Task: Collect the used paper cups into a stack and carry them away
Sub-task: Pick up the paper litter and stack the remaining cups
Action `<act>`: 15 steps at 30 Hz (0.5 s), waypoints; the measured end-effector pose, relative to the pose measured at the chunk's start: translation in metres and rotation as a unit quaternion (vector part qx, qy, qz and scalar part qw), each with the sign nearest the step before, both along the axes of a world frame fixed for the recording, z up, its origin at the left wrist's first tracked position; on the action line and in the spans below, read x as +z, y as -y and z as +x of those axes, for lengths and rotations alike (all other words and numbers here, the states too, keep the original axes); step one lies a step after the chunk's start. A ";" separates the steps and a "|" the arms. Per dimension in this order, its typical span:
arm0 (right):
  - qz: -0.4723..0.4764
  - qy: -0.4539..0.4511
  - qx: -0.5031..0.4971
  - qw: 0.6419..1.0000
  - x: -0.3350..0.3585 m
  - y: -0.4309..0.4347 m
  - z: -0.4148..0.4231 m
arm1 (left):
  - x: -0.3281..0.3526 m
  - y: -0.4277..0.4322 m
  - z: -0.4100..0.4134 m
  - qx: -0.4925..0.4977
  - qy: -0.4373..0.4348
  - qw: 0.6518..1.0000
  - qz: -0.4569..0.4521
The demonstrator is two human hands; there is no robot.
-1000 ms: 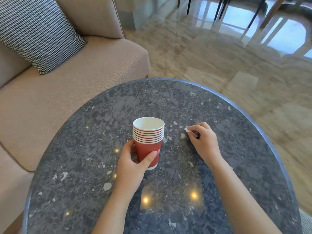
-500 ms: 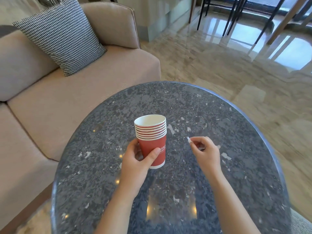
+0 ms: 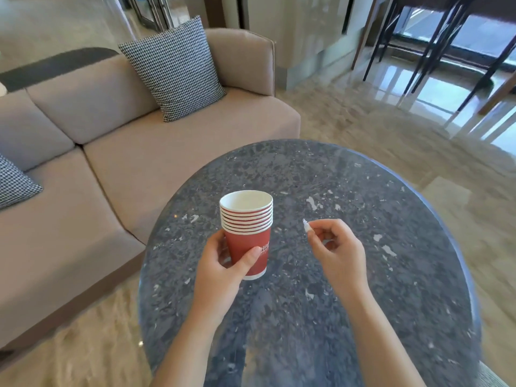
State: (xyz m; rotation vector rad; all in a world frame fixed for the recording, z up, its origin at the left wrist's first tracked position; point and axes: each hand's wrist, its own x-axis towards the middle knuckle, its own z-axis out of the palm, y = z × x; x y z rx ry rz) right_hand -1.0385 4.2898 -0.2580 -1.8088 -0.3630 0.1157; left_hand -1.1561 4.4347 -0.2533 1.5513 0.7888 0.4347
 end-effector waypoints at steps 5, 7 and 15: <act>0.011 0.027 0.026 0.999 0.020 -0.012 -0.026 | 0.007 -0.009 -0.035 0.019 0.016 1.000 0.016; 0.016 0.034 0.034 0.999 0.027 -0.018 -0.037 | 0.011 -0.014 -0.048 0.028 0.020 0.999 0.020; 0.031 0.067 0.100 0.992 0.051 -0.047 -0.098 | 0.026 -0.031 -0.117 0.093 0.048 0.994 0.039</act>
